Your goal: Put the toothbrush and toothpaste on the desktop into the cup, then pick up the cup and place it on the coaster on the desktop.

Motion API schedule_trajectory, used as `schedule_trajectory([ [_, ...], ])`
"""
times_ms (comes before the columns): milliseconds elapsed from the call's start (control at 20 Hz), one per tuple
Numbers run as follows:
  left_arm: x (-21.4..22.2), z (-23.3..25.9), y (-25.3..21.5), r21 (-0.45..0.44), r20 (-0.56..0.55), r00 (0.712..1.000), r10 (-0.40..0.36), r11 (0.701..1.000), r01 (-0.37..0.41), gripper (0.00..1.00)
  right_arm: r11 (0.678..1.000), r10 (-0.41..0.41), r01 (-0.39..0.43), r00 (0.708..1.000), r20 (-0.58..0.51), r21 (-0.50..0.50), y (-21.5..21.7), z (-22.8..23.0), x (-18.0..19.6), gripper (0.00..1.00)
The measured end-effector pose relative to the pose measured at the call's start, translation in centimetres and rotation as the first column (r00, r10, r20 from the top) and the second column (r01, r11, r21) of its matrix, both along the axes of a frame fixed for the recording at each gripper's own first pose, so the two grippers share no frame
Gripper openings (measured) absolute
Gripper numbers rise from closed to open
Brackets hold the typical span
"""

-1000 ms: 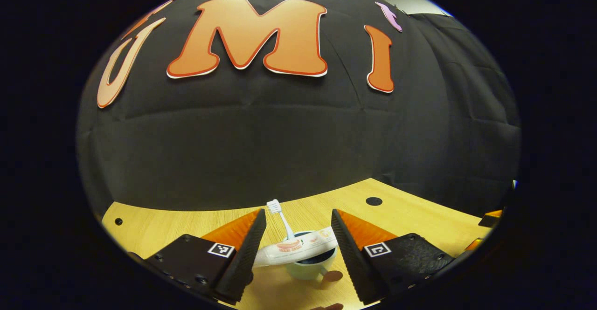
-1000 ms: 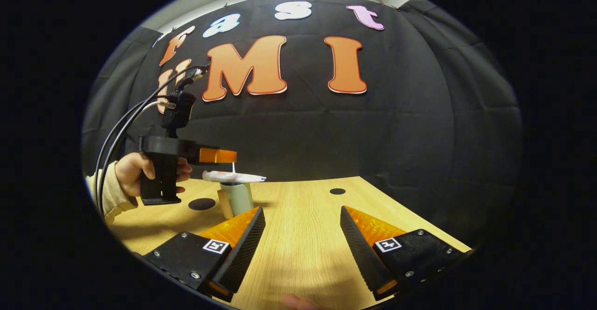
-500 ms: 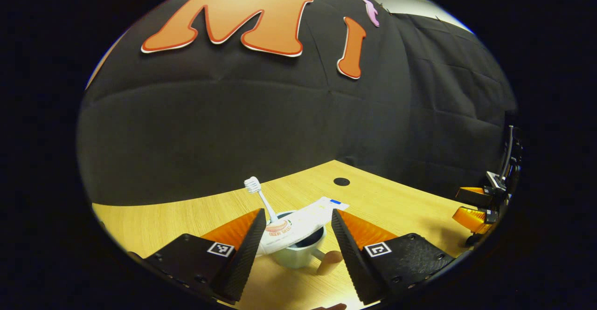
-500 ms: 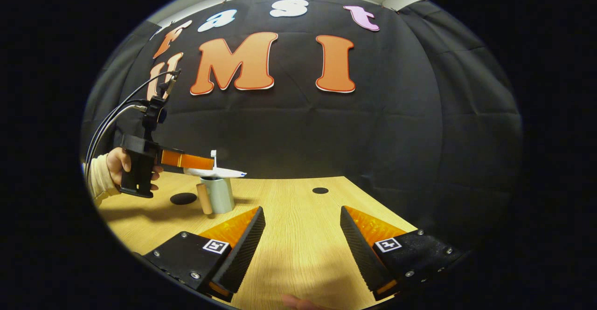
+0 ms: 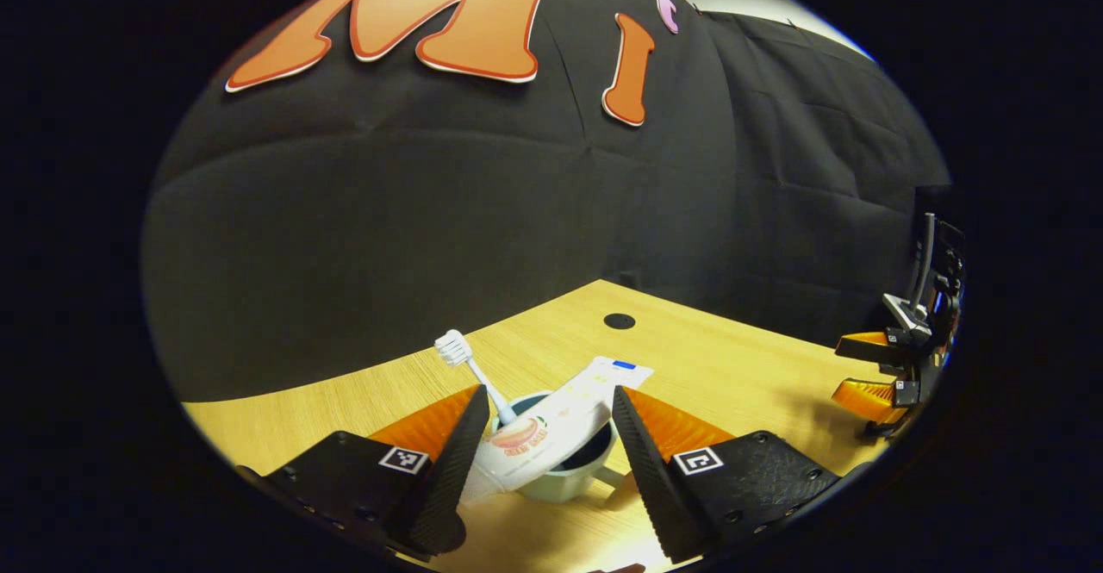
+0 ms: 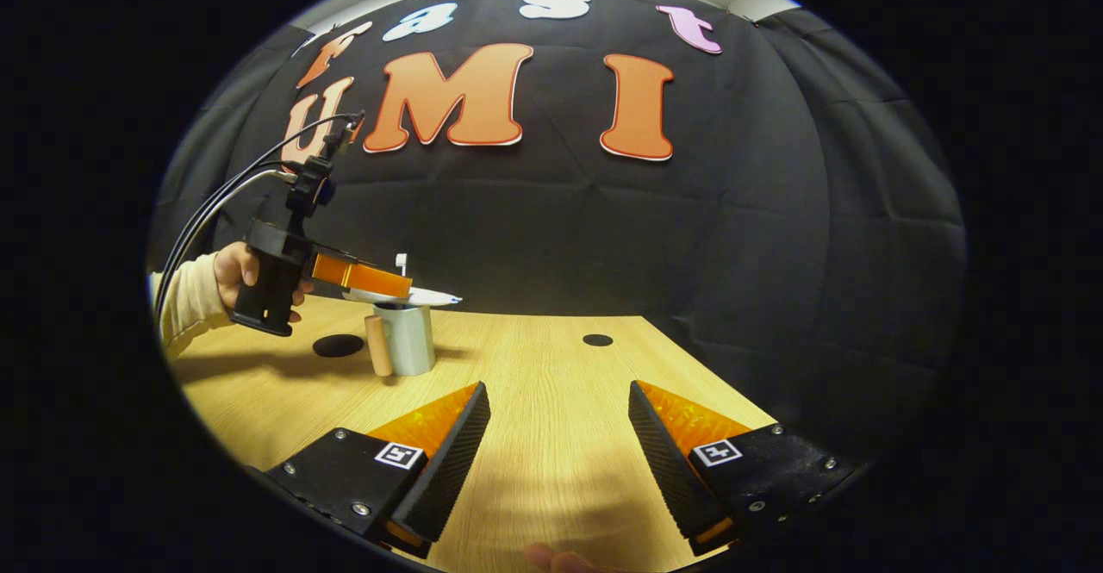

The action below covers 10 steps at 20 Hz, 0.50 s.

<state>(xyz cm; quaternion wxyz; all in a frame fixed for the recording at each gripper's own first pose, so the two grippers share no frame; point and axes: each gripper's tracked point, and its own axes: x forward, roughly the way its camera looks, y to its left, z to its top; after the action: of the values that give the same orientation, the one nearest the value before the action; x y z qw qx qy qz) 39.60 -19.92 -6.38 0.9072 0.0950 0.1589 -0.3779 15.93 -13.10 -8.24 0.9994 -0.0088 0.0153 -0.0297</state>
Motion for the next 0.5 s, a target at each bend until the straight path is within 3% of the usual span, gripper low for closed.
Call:
schedule_trajectory([
  [150,0.3,-1.0,0.1,0.03,-0.019,1.0,-0.006,1.0,0.006,0.84,1.0,0.001,-0.001,1.0,-0.009,-0.008,0.3,-0.2,0.1,0.98],
  [400,1.3,-1.9,0.5,0.064,-0.031,0.999,0.035,0.997,-0.033,0.64,1.0,0.016,-0.016,1.0,-0.007,0.01,0.9,-0.1,0.0,0.98],
  [500,1.2,-2.0,0.6,0.073,-0.036,0.998,0.046,0.996,-0.044,0.63,1.0,0.021,-0.021,1.0,-0.002,0.019,1.0,-0.1,-0.1,0.98],
])
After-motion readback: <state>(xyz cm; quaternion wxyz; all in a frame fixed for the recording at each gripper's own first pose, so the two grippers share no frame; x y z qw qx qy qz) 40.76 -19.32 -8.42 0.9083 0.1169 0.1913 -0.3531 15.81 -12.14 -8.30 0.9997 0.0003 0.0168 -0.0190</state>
